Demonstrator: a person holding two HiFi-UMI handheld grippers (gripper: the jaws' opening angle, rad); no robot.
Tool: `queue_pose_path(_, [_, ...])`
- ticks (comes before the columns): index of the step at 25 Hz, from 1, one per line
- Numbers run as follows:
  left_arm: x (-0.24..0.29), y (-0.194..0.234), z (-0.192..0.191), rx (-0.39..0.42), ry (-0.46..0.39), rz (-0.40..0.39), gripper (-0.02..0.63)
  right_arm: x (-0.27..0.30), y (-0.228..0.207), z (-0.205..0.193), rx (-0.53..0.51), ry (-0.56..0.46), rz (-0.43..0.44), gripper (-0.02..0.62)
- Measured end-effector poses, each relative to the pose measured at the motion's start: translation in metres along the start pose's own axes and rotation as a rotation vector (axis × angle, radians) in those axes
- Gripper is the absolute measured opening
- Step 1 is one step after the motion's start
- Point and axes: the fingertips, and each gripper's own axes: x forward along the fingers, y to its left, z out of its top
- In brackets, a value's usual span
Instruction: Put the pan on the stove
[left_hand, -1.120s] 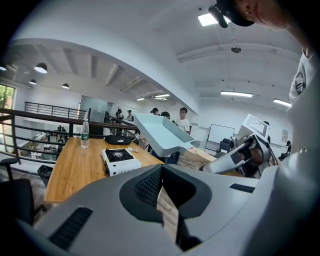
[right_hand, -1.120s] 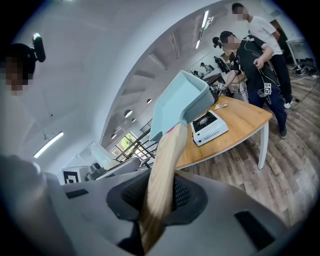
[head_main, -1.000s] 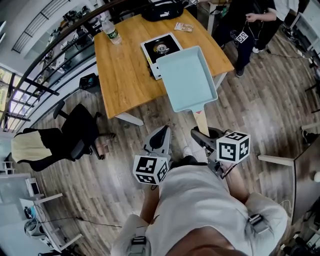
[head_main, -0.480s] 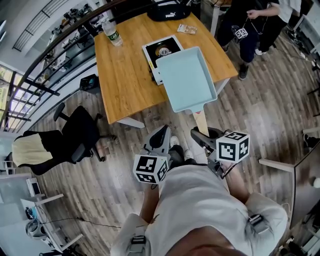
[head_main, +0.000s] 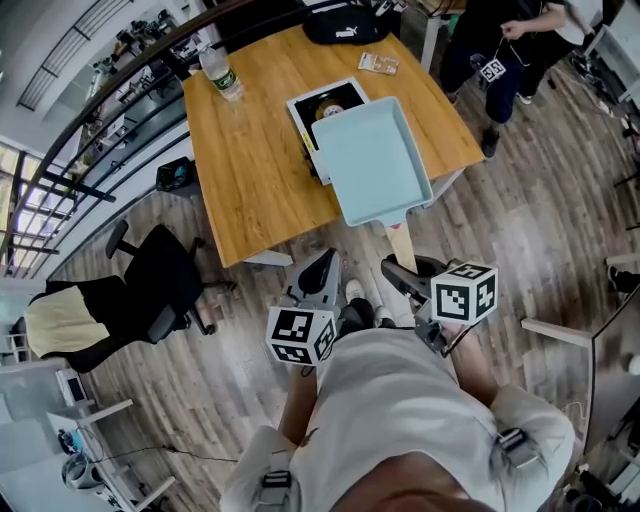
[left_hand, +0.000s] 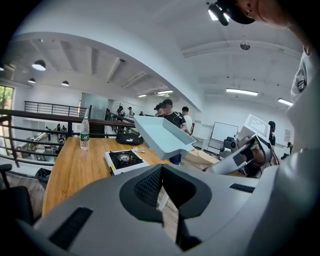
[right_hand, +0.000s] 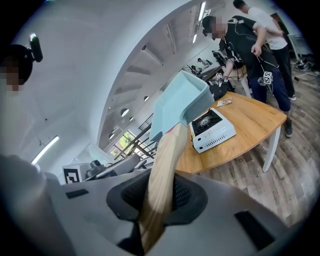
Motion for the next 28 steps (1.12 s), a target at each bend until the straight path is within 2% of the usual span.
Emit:
queue_pose_path(9, [0.022, 0.049, 0.019, 0.002, 0.001, -0.042, 0.018, 0.042, -0.003, 0.029, 0.027, -0.014, -0.041, 0.072])
queue_pose_path(18, [0.043, 0.077, 0.029, -0.001, 0.004, -0.089, 0.018, 0.069, -0.007, 0.05, 0.037, -0.034, -0.074, 0.072])
queue_pose_path(28, [0.069, 0.099, 0.037, -0.015, 0.028, -0.084, 0.018, 0.092, -0.022, 0.075, 0.055, -0.012, -0.075, 0.072])
